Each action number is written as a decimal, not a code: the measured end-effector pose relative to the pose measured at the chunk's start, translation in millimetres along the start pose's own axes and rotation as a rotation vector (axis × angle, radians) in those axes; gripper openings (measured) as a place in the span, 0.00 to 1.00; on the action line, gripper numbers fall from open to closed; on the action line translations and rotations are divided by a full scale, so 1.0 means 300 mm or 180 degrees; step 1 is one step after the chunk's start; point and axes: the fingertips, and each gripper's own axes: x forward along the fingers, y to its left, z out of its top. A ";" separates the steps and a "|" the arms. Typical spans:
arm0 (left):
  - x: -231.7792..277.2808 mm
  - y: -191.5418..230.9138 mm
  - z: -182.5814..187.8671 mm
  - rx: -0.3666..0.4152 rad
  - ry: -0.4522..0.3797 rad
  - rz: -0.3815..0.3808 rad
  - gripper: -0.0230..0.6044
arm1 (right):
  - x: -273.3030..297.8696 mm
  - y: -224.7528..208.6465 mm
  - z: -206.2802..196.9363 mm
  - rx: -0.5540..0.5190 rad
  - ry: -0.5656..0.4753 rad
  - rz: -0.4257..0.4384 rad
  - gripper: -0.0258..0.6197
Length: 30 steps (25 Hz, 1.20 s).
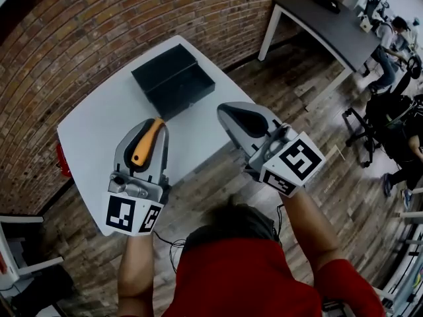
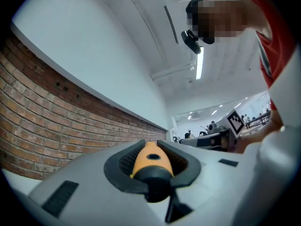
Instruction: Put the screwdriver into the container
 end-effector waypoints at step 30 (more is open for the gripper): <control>0.488 0.181 -0.255 0.0020 0.0367 0.0279 0.18 | 0.287 -0.568 -0.042 -0.0109 0.0055 0.0566 0.09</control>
